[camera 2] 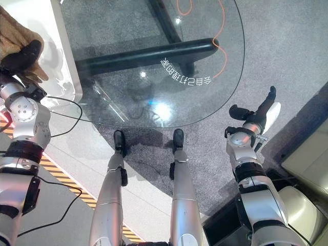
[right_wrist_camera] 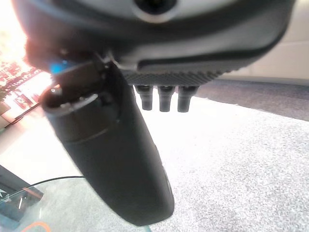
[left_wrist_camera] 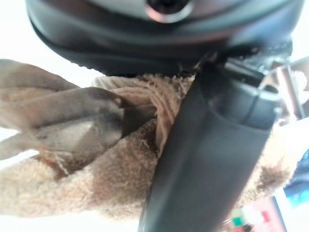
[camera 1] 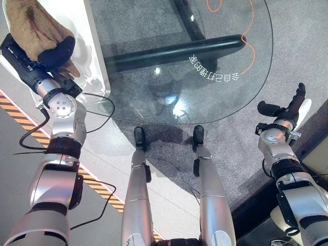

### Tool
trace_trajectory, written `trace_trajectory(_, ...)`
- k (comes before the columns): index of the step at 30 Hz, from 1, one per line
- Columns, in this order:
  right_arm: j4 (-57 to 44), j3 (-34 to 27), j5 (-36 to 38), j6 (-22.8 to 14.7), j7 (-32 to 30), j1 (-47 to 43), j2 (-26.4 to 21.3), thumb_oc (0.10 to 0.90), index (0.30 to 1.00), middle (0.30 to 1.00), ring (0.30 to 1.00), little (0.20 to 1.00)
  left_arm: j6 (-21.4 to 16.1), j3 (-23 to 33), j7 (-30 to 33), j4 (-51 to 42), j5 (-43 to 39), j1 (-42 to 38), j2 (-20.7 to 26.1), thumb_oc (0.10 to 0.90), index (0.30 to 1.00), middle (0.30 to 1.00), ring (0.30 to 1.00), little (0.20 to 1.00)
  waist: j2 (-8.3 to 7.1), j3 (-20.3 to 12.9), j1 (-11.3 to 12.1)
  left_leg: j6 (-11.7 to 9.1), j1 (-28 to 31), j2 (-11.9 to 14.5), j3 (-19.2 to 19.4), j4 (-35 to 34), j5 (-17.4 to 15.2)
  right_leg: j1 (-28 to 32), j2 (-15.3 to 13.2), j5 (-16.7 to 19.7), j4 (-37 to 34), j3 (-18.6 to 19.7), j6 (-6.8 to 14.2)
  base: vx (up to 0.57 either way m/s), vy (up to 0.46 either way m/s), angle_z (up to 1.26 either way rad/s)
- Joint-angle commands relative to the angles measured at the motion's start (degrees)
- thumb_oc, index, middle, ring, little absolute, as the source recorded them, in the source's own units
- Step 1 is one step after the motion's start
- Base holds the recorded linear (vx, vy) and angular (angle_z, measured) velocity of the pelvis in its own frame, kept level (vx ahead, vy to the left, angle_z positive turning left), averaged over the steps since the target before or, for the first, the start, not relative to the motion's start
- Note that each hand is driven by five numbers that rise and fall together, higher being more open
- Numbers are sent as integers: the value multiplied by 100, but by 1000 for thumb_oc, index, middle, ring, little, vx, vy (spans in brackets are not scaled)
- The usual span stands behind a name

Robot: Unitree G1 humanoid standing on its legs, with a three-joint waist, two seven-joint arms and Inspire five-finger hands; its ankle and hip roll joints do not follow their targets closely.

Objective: Wipe the table with a cloth and put it in the basket.

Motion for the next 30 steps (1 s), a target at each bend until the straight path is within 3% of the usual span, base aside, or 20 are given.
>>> trace_trajectory(1,84,79,100,-366,-125,-57,-575,800,900,900,900,900,-229,68,257,38,406,-767,990,100,300,300,300,200,-119,-152,-16,315,29,-491,159,311,-531,449,648,-440,-303,-533,-476,0,0,0)
trace_trajectory(8,173,136,117,-391,-87,-160,-573,800,900,900,900,900,364,-104,139,430,240,-1073,1047,100,300,300,300,200,-131,-153,-62,301,20,-471,169,283,-531,433,647,-433,-338,-536,-466,0,0,0)
trace_trajectory(13,246,167,135,-426,-56,-227,-581,800,900,900,900,900,498,-164,43,641,113,-1167,1059,100,300,300,300,200,-147,-154,-81,292,4,-452,176,293,-540,422,637,-433,-349,-535,-457,0,0,0)
trace_trajectory(23,267,271,133,-399,-63,-350,-556,800,900,900,900,900,1217,-298,-297,1214,-202,-1366,1072,100,300,300,300,200,-180,-170,-127,281,-21,-441,160,239,-533,401,646,-418,-426,-519,-447,0,0,0)
trace_trajectory(25,269,299,142,-376,-71,-392,-565,800,900,900,900,900,1305,-299,-362,1309,-274,-1386,1071,331,498,498,498,431,-184,-166,-129,277,-32,-441,155,248,-533,392,646,-417,-426,-519,-448,0,0,0)
trace_trajectory(26,257,306,145,-364,-73,-401,-563,800,900,900,900,900,1323,-300,-391,1349,-274,-1393,1069,331,498,498,498,431,-187,-163,-135,275,-38,-439,152,252,-533,389,647,-416,-426,-515,-448,0,0,0)
trace_trajectory(27,256,316,143,-362,-77,-409,-558,800,900,900,900,900,1374,-305,-444,1390,-321,-1407,1068,800,900,900,900,900,-190,-165,-138,271,-39,-435,151,251,-533,388,649,-417,-427,-513,-447,0,0,0)
trace_trajectory(30,268,319,126,-345,-63,-452,-556,800,900,900,900,900,1558,-322,-622,1517,-464,-1423,1060,800,900,900,900,900,-194,-179,-144,270,-53,-434,150,246,-529,379,652,-408,-441,-511,-442,0,0,0)
